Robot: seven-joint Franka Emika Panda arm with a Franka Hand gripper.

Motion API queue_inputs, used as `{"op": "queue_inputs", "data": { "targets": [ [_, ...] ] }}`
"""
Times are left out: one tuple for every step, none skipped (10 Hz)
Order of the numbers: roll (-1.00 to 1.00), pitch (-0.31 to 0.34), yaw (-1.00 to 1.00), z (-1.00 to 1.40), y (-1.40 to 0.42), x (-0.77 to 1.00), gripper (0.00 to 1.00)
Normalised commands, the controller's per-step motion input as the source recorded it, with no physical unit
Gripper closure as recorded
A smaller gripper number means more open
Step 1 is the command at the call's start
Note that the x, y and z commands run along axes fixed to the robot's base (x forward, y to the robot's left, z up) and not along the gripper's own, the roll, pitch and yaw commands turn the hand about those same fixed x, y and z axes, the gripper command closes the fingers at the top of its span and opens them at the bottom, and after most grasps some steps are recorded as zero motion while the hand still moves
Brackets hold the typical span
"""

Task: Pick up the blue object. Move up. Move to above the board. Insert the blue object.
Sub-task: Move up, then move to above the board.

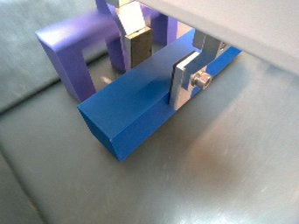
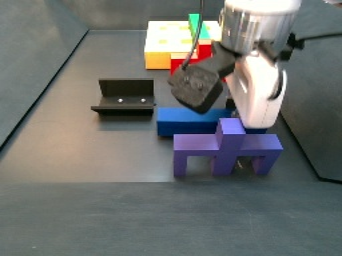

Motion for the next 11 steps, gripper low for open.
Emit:
{"op": "queue_inputs", "data": {
  "targets": [
    [0.04, 0.027, 0.04, 0.58, 0.03, -0.11, 1.0],
    [0.09, 0.014, 0.03, 0.32, 0.0, -0.07, 1.0],
    [0.0, 0.0, 0.0, 1.4, 0.0, 0.0, 1.0],
    [-0.04, 0.025, -0.01, 1.4, 0.0, 0.0, 1.0],
    [-0.02, 0.067, -0.01, 1.4, 0.0, -0.04, 1.0],
    [0.05, 0.059, 0.0, 1.4, -0.01, -0.02, 1.0],
    [0.03, 0.064, 0.0, 1.4, 0.0, 0.01, 1.0],
    [-0.01, 0.091, 0.0, 1.4, 0.0, 0.0, 1.0],
    [0.0, 0.081, 0.0, 1.4, -0.01, -0.01, 1.0],
    [0.01, 0.068, 0.0, 0.62, -0.01, 0.01, 1.0],
    [0.0, 0.065, 0.0, 0.19, 0.01, 0.04, 1.0]
  ]
}}
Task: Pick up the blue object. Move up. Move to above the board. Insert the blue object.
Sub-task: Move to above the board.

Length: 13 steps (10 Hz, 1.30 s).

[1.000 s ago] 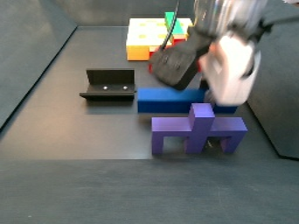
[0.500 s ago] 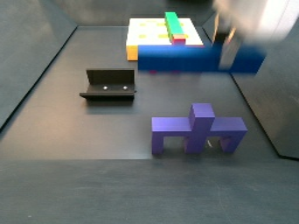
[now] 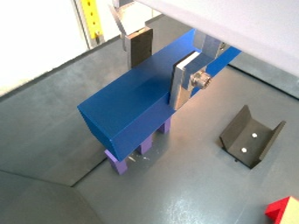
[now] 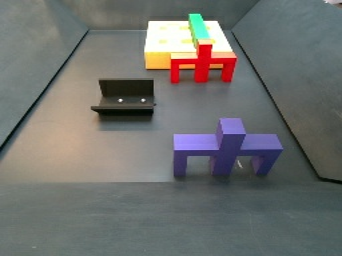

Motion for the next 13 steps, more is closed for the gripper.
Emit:
{"op": "queue_inputs", "data": {
  "targets": [
    [0.0, 0.041, 1.0, 0.15, -1.4, 0.34, 1.0],
    [0.0, 0.044, 1.0, 0.15, -1.4, 0.34, 1.0],
    [0.0, 0.046, 1.0, 0.15, -1.4, 0.34, 1.0],
    [-0.01, 0.049, 1.0, 0.16, -1.4, 0.35, 1.0],
    [0.0, 0.056, 1.0, 0.16, -1.4, 0.35, 1.0],
    [0.0, 0.067, 1.0, 0.16, -1.4, 0.37, 1.0],
    [-0.01, 0.074, 1.0, 0.17, -1.4, 0.38, 1.0],
    [0.0, 0.087, 1.0, 0.17, -1.4, 0.4, 1.0],
    [-0.01, 0.095, 1.0, 0.18, -1.4, 0.41, 1.0],
    [0.0, 0.104, 1.0, 0.18, -1.4, 0.44, 1.0],
    [-0.01, 0.116, 1.0, 0.2, -1.4, 0.48, 1.0],
    [0.0, 0.133, 1.0, 0.1, -0.68, 0.25, 1.0],
    [0.0, 0.14, 1.0, 0.08, -0.43, 0.19, 1.0]
  ]
}}
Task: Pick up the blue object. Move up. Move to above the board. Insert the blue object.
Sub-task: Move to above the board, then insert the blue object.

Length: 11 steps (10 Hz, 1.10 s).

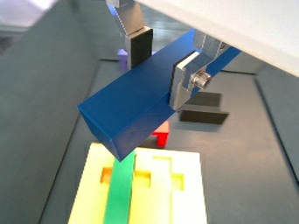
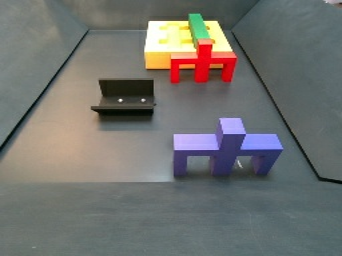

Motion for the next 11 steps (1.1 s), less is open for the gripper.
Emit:
{"op": "queue_inputs", "data": {
  "targets": [
    [0.0, 0.138, 1.0, 0.04, -0.18, 0.1, 1.0],
    [0.0, 0.138, 1.0, 0.03, -0.14, 0.06, 1.0],
    [0.01, 0.156, 1.0, 0.03, -0.08, 0.05, 1.0],
    [0.01, 0.177, 1.0, 0.03, -0.06, 0.06, 1.0],
    [0.02, 0.205, 1.0, 0.03, -0.05, 0.06, 1.0],
    [0.03, 0.259, 1.0, 0.03, -0.04, 0.07, 1.0],
    [0.03, 0.248, 0.8, 0.03, -0.04, 0.07, 1.0],
    [0.04, 0.219, 0.55, 0.03, -0.03, 0.07, 1.0],
    [0.04, 0.177, 0.29, 0.03, -0.03, 0.07, 1.0],
    [-0.2, -0.059, 0.09, -0.4, -0.21, 0.0, 1.0],
    [-0.2, -0.063, 0.06, -0.5, -0.24, 0.01, 1.0]
  ]
}}
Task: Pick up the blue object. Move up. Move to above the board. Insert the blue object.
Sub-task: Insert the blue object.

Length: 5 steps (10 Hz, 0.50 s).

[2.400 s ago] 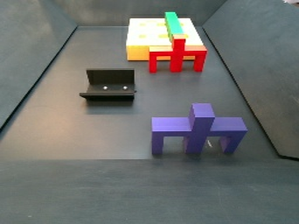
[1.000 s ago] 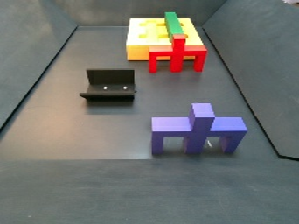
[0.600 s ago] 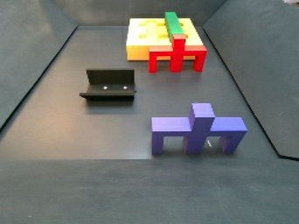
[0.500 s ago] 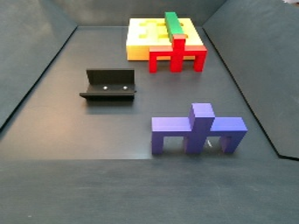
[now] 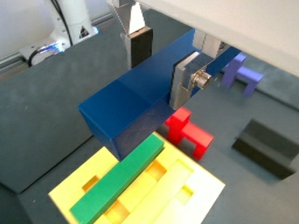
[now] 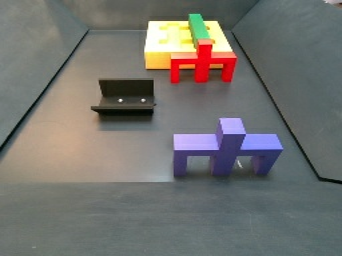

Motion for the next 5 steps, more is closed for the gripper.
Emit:
{"op": "queue_inputs", "data": {
  "targets": [
    [-0.21, -0.064, 0.04, -0.53, -0.28, 0.03, 1.0],
    [-0.17, -0.076, 0.04, -0.63, -0.35, 0.01, 1.0],
    [-0.07, -0.076, 0.12, -0.73, -0.39, 0.09, 1.0],
    [-0.03, -0.083, 0.15, -0.79, -0.39, 0.1, 1.0],
    [0.0, -0.083, 0.14, -0.8, -0.39, 0.09, 1.0]
  ]
}}
